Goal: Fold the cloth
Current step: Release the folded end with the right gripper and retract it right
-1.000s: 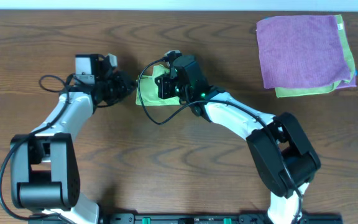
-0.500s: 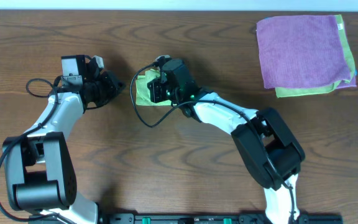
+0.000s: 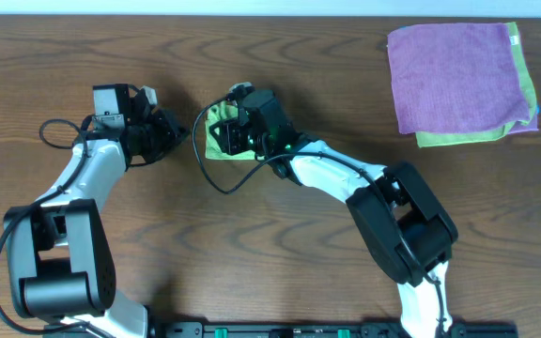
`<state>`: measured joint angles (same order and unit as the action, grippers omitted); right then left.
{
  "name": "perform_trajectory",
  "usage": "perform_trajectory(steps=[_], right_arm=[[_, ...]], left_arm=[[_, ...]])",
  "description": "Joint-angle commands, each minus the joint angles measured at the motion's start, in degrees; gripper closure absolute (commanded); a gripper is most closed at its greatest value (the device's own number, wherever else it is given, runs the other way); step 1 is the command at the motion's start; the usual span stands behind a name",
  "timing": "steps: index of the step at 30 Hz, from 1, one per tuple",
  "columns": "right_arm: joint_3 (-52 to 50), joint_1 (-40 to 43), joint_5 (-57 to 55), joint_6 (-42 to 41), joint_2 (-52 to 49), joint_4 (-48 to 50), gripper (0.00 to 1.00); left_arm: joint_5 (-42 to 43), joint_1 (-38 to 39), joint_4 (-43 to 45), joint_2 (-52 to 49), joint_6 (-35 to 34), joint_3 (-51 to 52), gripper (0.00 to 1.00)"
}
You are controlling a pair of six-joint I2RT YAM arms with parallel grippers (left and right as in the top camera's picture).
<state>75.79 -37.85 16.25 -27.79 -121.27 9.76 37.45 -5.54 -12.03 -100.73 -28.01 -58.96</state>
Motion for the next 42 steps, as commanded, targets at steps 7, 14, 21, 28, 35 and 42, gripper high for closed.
perform_trajectory(steps=[7, 14, 21, 28, 35, 42], right_arm=[[1.3, -0.5, 8.5, 0.4, -0.7, 0.8, 0.33], [1.4, 0.1, 8.5, 0.4, 0.6, 1.3, 0.31], [1.4, 4.9, 8.4, 1.3, 8.2, -3.8, 0.05], [1.4, 13.0, 8.4, 9.9, 20.5, -24.5, 0.01], [1.1, 18.6, 5.7, 23.4, 32.3, -47.4, 0.01], [-7.6, 24.7, 2.8, 28.1, 42.4, -54.0, 0.01]], left_arm=[[0.1, -3.5, -0.2, 1.2, 1.2, -0.2, 0.94], [1.2, -3.9, -0.2, 1.2, 1.2, -0.2, 0.93], [6.0, -4.0, -2.4, 1.2, 1.2, -0.2, 0.55], [7.7, -4.0, -7.9, 1.2, 1.2, -0.2, 0.07], [8.6, -2.6, -8.7, 1.1, 0.1, -0.1, 0.04], [5.3, 2.6, -7.1, 1.0, -4.5, -0.1, 0.04]])
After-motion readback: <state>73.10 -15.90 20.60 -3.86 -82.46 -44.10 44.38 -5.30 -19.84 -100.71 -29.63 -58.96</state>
